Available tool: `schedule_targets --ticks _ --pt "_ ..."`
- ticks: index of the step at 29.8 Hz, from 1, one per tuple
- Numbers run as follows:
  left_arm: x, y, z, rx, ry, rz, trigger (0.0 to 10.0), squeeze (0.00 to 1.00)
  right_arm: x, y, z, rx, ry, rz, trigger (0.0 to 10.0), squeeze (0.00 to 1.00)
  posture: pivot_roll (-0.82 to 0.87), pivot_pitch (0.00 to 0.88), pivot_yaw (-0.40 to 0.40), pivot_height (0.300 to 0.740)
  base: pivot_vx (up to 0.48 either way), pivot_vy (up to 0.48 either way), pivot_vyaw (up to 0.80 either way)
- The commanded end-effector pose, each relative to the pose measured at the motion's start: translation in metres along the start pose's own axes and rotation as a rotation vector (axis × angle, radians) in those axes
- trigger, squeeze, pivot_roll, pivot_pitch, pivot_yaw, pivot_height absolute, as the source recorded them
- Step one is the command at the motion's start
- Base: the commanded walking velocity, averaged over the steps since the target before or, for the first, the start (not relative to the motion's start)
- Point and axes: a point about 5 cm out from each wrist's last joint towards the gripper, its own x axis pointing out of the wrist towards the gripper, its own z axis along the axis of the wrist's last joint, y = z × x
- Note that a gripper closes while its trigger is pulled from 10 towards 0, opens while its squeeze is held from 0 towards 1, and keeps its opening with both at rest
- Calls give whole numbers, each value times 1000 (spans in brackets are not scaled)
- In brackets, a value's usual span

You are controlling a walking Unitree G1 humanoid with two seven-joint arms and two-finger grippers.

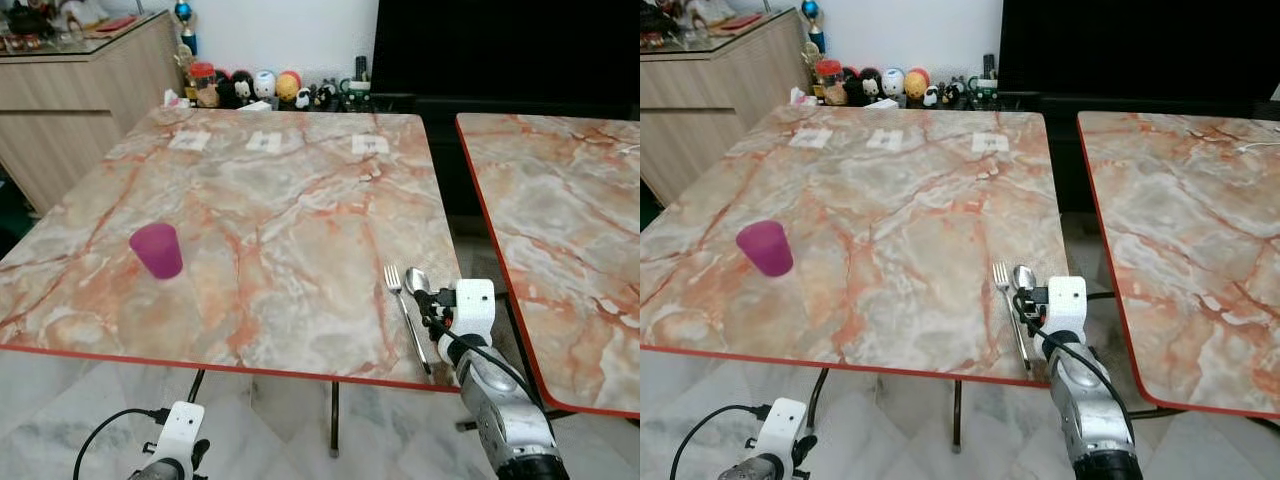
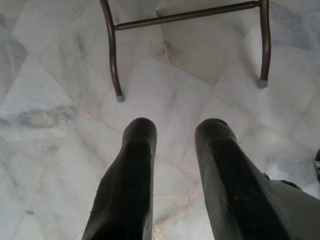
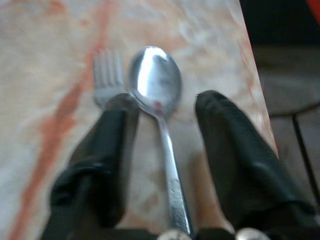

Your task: Setting the table

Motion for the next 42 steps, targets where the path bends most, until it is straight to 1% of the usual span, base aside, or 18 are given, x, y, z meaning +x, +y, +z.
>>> schedule_targets --ticks 1,2,3,11,19,28,30,35,42 --pt "0 0 -2 -9 17 -2 10000 0 3 2 3 26 2 3 10000 1000 36 0 18 740 0 0 0" --pt "0 0 -3 -8 20 -3 10000 0 3 3 4 28 6 13 10000 24 34 0 19 740 0 0 0" --pt "-1 -1 -4 -7 22 -4 10000 0 4 4 4 24 11 17 10000 0 34 0 19 740 0 0 0" --pt "-1 0 -7 1 31 -7 10000 0 7 0 4 33 27 5 10000 0 38 0 19 740 0 0 0" --pt "-2 2 -8 6 38 -3 10000 0 7 -2 9 19 36 0 10000 0 41 4 22 740 0 0 0" --pt "-2 2 -9 5 42 -4 10000 0 8 2 4 17 61 39 10000 0 43 5 23 740 0 0 0" --pt "-2 3 -9 5 44 -3 10000 0 8 0 2 14 81 30 10000 0 45 7 23 740 0 0 0" --pt "-3 3 -10 6 48 -3 10000 0 8 0 0 9 92 34 10000 0 45 8 24 740 0 0 0" --pt "-3 4 -12 2 54 0 10000 0 7 -3 -6 22 118 22 10000 0 49 10 22 740 0 0 0"
